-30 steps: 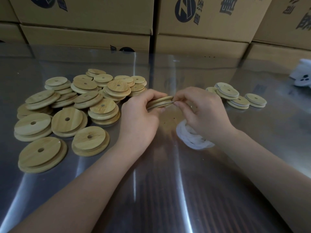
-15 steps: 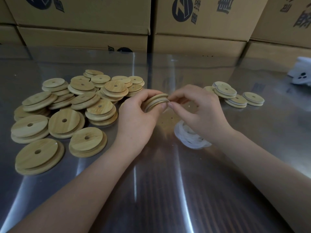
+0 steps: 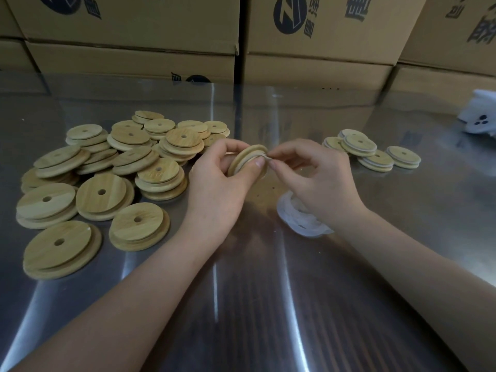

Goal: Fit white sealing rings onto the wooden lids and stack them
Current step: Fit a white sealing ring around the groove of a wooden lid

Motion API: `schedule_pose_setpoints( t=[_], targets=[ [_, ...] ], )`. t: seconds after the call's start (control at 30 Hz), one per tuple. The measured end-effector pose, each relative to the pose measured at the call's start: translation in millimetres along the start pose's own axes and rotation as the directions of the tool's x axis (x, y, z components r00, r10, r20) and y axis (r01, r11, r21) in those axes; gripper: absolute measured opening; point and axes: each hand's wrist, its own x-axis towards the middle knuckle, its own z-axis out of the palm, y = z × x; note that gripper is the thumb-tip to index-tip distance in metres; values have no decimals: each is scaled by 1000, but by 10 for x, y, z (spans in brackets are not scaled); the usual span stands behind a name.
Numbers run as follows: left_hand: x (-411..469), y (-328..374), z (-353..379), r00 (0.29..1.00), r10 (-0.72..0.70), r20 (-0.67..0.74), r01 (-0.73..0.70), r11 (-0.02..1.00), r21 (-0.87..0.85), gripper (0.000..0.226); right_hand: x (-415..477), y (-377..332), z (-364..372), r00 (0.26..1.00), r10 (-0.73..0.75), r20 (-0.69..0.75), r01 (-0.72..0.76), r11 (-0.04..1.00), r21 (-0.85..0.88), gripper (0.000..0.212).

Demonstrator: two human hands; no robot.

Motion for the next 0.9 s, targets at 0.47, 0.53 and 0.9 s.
schedule_pose_setpoints(
  t=[0.47,0.53,0.9],
  targets=[
    [50,45,-51,1000,21,23,-21,1000,-16,23,35,-90,-68,996,87,35,-88,996,25,4],
    [61,49,-54,999,31,26,-31,1000,2,25,46,-84,-81,994,104,39,-105,994,25,4],
    [33,30,-36,999,39,33,-40,999,27,25,38,-52,-93,990,126,66,-129,991,35,3]
  ],
)
